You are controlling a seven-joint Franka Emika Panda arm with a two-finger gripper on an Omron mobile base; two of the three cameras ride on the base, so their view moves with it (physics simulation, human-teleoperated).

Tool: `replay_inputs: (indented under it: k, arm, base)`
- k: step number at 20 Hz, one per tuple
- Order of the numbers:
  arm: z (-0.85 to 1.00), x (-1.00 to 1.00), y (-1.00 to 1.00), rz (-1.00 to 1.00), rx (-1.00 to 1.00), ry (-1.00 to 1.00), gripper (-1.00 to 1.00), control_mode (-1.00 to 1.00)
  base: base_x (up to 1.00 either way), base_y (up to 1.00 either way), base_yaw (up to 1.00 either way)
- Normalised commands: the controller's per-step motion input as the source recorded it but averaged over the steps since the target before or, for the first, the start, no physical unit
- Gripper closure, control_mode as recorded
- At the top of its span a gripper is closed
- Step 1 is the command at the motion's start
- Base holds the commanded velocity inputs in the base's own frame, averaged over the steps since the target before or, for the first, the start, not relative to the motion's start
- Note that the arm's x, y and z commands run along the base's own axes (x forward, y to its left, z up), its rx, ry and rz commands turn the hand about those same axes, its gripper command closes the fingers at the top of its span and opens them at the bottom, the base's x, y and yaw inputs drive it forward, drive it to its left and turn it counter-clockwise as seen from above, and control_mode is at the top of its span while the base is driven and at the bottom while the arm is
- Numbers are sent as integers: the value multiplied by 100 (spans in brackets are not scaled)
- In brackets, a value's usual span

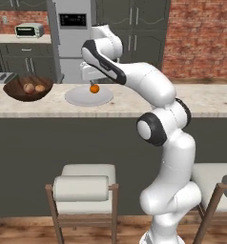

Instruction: Take the fruits from the plate on the dining counter and place two fruits in each bowl.

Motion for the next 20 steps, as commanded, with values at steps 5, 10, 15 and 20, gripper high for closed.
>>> replay_inputs:
  k: [5,10,15,20]
  arm:
    - [-37,11,-4,-13,4,-10,-100,-100]
    - [-37,0,-24,-6,11,-9,-100,-100]
    - [-27,18,-7,-4,10,-14,-100,-100]
    - [6,22,0,-2,5,-6,-100,-100]
  base:
    - [0,0,0]
    - [0,0,0]
    - [0,0,0]
    - [0,0,0]
